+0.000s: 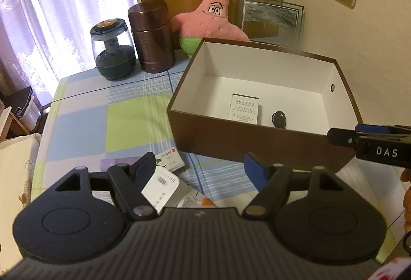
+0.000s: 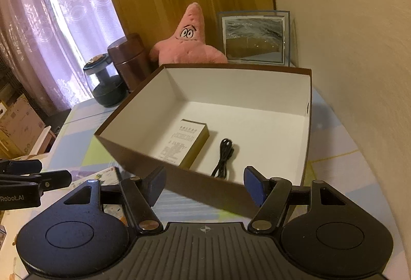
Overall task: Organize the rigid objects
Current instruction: 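Move both tools back toward the remaining items on the table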
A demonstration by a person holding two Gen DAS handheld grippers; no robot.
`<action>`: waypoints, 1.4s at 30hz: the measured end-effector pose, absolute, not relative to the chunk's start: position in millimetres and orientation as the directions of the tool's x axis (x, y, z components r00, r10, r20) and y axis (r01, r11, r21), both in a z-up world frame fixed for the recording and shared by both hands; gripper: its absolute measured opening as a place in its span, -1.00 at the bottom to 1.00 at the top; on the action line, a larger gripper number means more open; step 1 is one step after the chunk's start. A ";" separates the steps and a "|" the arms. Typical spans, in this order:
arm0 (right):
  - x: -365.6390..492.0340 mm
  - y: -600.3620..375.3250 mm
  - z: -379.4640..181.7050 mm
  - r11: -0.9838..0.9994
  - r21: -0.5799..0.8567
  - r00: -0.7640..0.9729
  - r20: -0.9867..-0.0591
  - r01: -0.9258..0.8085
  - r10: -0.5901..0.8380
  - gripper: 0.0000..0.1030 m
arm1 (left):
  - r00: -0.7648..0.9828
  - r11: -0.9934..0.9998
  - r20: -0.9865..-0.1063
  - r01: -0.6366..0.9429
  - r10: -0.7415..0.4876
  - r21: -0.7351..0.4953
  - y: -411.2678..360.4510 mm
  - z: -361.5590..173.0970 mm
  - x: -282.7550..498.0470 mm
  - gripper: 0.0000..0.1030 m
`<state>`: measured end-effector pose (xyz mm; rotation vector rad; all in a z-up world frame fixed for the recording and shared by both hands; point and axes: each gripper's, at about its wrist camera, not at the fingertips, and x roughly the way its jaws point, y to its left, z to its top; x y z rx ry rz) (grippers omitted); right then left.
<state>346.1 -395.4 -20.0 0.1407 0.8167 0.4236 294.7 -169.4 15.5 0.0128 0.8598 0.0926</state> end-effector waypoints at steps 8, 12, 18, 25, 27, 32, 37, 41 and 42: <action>315.7 -379.7 -19.8 0.909 0.270 0.584 -0.700 -0.319 0.412 0.24 | 0.640 0.996 -0.764 -0.073 0.084 0.049 -154.5 16.0 266.6 0.42; 300.3 -369.5 -24.5 0.902 0.269 0.560 -0.713 -0.337 0.422 0.24 | 0.617 0.995 -0.782 -0.081 0.090 0.051 -141.9 8.7 250.1 0.42; 274.7 -345.7 -40.8 0.880 0.285 0.491 -0.744 -0.381 0.453 0.24 | 0.566 0.994 -0.818 -0.101 0.100 0.051 -123.4 -11.9 227.7 0.42; 255.5 -311.5 -66.0 0.853 0.295 0.400 -0.784 -0.431 0.474 0.24 | 0.498 0.990 -0.861 -0.139 0.102 0.037 -104.8 -38.4 207.9 0.42; 252.5 -303.9 -74.0 0.848 0.297 0.375 -0.797 -0.440 0.473 0.24 | 0.490 0.989 -0.866 -0.147 0.098 0.028 -101.0 -43.3 203.9 0.42; 248.1 -290.1 -92.3 0.852 0.271 0.352 -0.823 -0.448 0.447 0.14 | 0.482 0.986 -0.872 -0.166 0.091 0.010 -92.7 -53.8 198.8 0.41; 247.5 -284.0 -106.8 0.859 0.267 0.339 -0.835 -0.437 0.432 -0.17 | 0.476 0.984 -0.876 -0.175 0.077 -0.009 -88.8 -64.8 202.9 0.41; 248.2 -276.5 -116.5 0.863 0.252 0.341 -0.841 -0.438 0.419 -0.31 | 0.465 0.985 -0.882 -0.172 0.077 -0.004 -89.5 -75.1 207.6 0.40; 248.1 -275.1 -117.8 0.862 0.251 0.344 -0.840 -0.440 0.420 -0.32 | 0.463 0.985 -0.883 -0.170 0.075 -0.006 -89.6 -76.6 208.5 0.40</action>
